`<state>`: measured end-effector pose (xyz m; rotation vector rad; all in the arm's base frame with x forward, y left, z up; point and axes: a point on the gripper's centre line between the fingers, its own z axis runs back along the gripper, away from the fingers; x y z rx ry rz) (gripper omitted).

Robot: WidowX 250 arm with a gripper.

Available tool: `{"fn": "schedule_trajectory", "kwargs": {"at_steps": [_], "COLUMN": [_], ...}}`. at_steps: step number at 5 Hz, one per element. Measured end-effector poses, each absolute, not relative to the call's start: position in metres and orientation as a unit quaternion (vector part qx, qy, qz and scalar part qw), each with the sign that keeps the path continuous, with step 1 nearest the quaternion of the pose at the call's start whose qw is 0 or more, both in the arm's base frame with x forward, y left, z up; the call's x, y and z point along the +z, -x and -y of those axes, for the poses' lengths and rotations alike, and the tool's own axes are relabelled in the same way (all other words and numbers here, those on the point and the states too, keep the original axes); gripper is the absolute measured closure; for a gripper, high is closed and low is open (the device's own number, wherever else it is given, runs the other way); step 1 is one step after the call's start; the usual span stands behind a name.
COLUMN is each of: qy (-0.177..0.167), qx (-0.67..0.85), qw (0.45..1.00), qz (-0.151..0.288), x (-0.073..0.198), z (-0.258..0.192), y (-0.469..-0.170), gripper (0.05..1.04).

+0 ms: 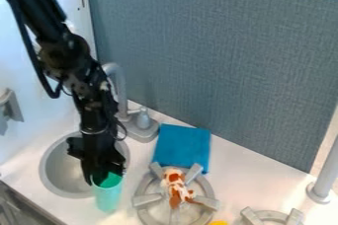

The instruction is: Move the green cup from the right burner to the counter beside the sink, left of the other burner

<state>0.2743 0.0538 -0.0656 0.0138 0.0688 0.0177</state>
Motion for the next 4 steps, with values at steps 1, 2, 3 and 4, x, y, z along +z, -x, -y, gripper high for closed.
{"fn": "schedule_trajectory", "kwargs": {"at_steps": [1,2,3,4], "qy": [-0.002,0.015,0.029,0.021], "qx": [-0.004,0.002,0.023,0.042], "qw": [0.998,0.998,0.997,0.998], "qz": [-0.056,-0.055,-0.062,-0.049], "x": [-0.074,-0.075,-0.078,-0.061], "z": [-0.041,-0.036,-0.031,-0.031], "y": [-0.283,-0.283,-0.274,-0.269], "gripper": [0.985,0.961,0.762,0.461]}}
